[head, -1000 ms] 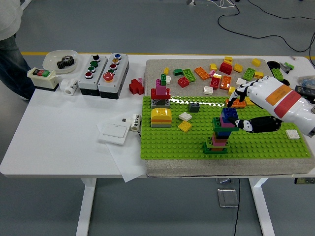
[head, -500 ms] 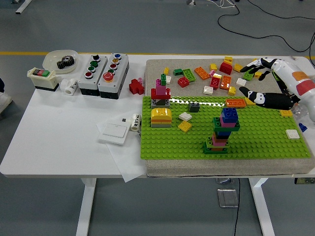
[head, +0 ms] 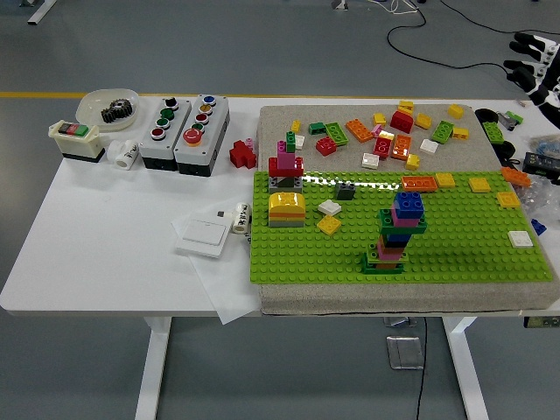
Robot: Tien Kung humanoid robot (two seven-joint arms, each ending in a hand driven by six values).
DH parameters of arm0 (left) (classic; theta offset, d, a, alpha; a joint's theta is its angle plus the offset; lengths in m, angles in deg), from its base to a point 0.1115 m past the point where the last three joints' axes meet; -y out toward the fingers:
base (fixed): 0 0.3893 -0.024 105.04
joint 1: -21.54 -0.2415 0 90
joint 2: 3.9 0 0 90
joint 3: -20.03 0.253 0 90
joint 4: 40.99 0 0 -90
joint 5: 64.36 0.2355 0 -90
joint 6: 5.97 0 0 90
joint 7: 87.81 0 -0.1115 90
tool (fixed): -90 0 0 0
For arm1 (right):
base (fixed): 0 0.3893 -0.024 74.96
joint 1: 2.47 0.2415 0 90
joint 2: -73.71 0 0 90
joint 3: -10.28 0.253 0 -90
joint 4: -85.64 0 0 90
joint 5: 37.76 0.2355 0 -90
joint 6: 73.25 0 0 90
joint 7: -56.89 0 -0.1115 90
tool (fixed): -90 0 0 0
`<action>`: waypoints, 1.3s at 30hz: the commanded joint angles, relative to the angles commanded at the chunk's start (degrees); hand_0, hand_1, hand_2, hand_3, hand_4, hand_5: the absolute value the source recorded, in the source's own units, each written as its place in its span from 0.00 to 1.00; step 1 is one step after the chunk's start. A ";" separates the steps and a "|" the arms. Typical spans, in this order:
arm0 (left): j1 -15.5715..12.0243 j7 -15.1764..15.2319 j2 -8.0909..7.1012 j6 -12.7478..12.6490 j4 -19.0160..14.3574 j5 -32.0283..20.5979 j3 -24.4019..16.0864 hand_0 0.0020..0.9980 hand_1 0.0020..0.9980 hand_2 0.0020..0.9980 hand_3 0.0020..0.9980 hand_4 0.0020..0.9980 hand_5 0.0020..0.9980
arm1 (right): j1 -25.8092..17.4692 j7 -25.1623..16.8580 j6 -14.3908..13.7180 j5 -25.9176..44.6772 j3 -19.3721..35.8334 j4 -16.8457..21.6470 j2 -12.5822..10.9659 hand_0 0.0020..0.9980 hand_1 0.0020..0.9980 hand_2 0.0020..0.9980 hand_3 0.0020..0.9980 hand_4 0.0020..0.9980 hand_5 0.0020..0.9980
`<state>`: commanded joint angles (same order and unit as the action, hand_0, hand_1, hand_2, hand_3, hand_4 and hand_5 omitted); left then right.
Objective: Pick up the brick,pile it on top of brick,press brick,pick up the brick,pile it on top of brick,press brick
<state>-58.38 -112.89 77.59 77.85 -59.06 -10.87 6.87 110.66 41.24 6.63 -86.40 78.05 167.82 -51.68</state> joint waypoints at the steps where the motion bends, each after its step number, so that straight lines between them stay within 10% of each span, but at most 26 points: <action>1: 0.05 -0.02 -0.01 -0.03 -0.01 -0.05 0.06 0.45 0.55 0.59 0.62 0.66 0.80 | 0.17 0.03 0.45 2.23 0.18 -0.73 0.09 0.79 0.79 0.86 0.86 0.98 0.75; 13: 0.15 -0.20 0.02 -0.04 -0.02 -0.09 0.12 0.45 0.55 0.59 0.62 0.66 0.80 | 1.17 3.14 7.58 30.05 1.99 -8.61 0.92 0.83 0.80 0.86 0.86 1.00 0.89; 22: -0.21 -0.47 0.24 -0.13 -0.07 0.36 -0.17 0.45 0.55 0.59 0.63 0.66 0.80 | 0.95 9.51 16.89 19.16 4.26 -12.02 1.92 0.84 0.81 0.83 0.84 1.00 0.97; 39: -1.64 -1.04 1.21 -0.94 -0.12 0.44 -0.94 0.45 0.55 0.60 0.62 0.66 0.80 | 0.75 11.94 20.80 9.71 7.81 -14.61 6.99 0.86 0.81 0.84 0.85 1.00 1.00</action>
<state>-60.02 -113.94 78.80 76.91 -59.18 -10.43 5.92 111.41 53.18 27.42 -76.69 85.87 153.21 -44.70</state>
